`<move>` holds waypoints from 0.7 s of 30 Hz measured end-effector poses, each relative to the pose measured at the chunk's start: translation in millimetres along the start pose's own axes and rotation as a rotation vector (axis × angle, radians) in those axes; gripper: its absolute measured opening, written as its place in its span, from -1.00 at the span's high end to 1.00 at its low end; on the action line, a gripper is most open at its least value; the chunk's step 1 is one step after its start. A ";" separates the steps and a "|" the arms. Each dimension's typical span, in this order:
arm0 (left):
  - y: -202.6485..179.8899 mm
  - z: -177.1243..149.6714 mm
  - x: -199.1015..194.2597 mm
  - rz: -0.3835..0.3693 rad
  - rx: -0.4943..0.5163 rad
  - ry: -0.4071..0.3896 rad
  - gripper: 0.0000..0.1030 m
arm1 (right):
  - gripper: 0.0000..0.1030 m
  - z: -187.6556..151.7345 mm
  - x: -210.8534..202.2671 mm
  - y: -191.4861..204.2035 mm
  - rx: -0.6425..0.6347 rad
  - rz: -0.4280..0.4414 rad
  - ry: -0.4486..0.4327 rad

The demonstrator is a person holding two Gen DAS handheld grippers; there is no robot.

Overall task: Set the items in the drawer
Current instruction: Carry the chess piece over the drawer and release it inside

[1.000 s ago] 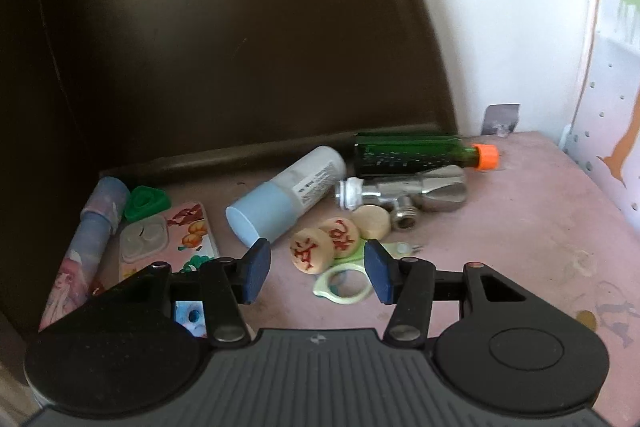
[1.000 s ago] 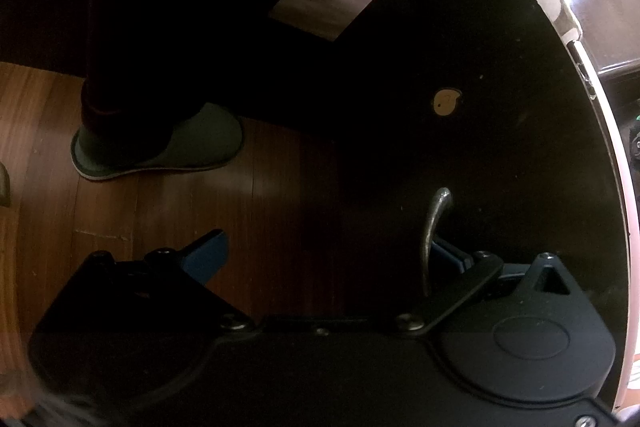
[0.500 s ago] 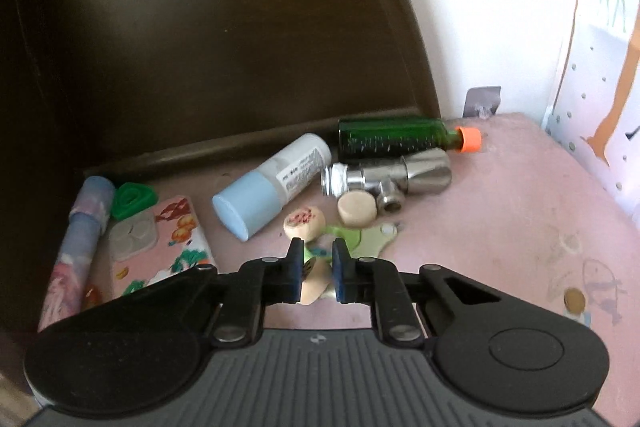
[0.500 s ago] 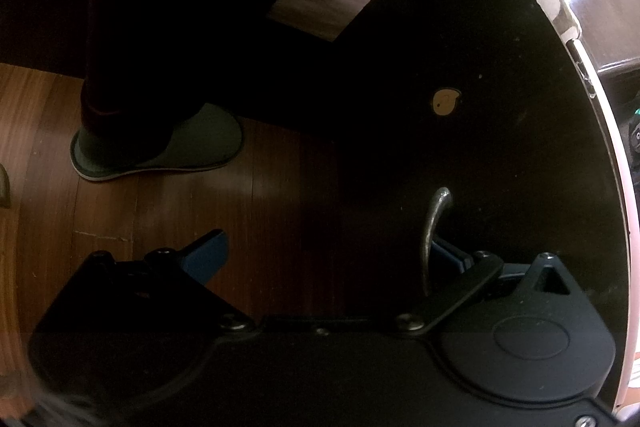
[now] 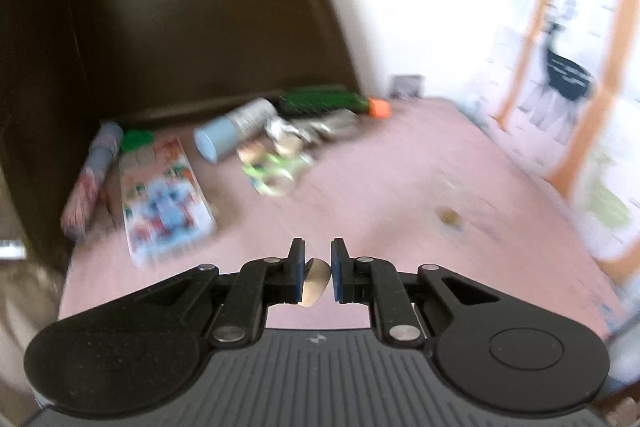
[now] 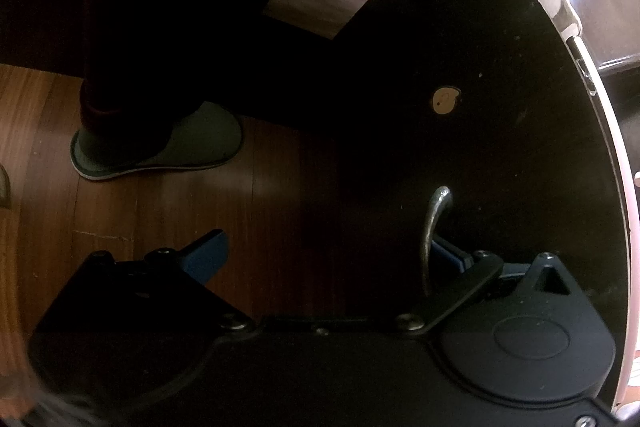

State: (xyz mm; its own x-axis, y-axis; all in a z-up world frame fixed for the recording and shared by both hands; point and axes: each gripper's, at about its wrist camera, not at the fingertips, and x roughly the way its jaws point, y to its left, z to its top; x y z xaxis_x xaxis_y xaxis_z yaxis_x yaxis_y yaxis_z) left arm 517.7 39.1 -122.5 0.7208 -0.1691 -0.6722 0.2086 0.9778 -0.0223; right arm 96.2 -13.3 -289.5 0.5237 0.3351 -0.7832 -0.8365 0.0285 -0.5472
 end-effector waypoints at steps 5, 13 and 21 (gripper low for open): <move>-27.0 -34.4 -30.9 0.014 0.038 0.087 0.76 | -1.00 0.5 0.9 -0.3 0.001 0.000 0.005; -66.5 -74.2 -69.2 0.019 0.075 0.151 0.76 | -1.00 2.1 3.1 0.2 0.002 -0.001 0.016; -87.3 -103.0 -75.6 0.012 0.076 0.197 0.76 | -1.00 4.5 4.9 0.0 -0.002 0.001 0.034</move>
State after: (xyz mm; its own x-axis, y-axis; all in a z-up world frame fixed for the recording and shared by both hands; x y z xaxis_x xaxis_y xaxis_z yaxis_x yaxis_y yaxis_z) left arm 376.9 -20.7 -146.0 0.5819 -0.1223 -0.8040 0.2555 0.9661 0.0380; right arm 98.1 -7.4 -292.0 0.5281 0.3033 -0.7931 -0.8367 0.0262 -0.5471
